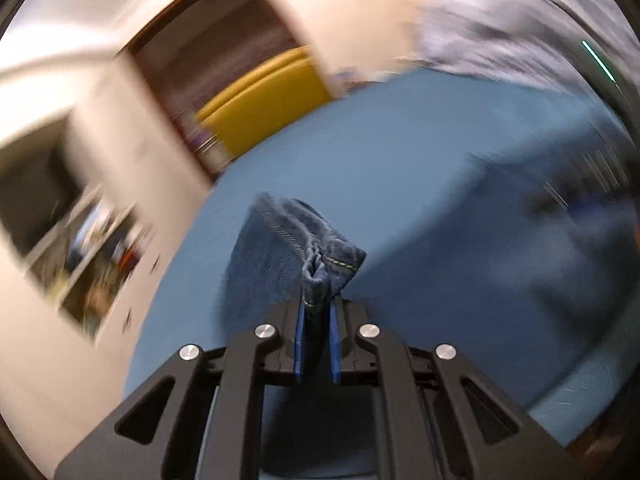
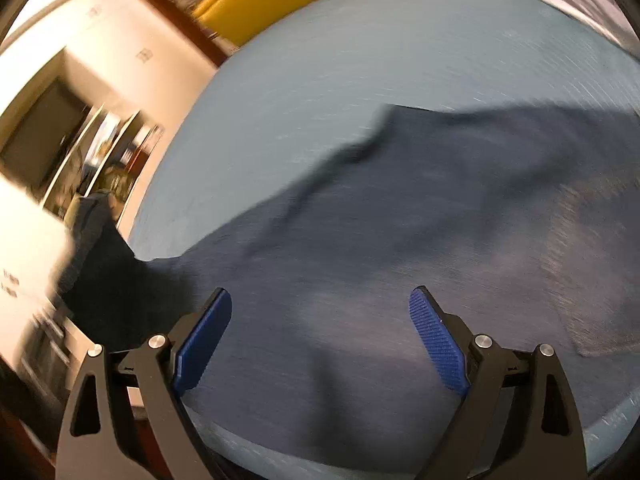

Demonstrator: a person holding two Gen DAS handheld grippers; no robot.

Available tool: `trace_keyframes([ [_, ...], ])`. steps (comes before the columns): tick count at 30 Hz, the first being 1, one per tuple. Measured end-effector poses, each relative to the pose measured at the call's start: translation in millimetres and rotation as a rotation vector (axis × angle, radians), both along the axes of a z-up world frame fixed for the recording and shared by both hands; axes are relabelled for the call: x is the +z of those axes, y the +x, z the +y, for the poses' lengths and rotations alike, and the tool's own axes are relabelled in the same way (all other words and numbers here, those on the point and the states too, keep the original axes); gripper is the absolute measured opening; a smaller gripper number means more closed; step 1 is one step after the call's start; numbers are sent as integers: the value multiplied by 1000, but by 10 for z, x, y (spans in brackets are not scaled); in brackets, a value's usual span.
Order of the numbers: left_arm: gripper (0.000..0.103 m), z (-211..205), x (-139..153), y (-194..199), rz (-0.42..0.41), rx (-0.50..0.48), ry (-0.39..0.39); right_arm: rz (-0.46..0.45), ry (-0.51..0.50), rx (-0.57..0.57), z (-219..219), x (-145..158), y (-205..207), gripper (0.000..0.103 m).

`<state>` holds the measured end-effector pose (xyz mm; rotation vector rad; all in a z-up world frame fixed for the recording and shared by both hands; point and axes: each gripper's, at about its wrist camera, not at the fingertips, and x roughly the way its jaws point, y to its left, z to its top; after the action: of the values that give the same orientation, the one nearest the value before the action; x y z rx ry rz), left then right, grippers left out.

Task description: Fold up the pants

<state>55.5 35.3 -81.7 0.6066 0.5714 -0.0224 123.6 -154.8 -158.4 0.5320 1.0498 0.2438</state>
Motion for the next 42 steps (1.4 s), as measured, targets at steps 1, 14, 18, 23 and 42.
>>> trace_keyframes([
  [1,13,-227,-282,-60,6,-31,53,25,22,-15,-126,-86,-28,88],
  [14,41,-677,-1115,-85,8,-81,273,91,211,80,-208,-219,80,88],
  [18,13,-778,-1193,-86,40,-102,280,125,227,129,23,-140,188,88],
  [23,10,-402,-696,-139,8,-49,-12,206,359,184,165,-188,305,88],
  [42,10,-392,-497,-416,18,-118,-10,182,332,339,950,-207,724,14],
])
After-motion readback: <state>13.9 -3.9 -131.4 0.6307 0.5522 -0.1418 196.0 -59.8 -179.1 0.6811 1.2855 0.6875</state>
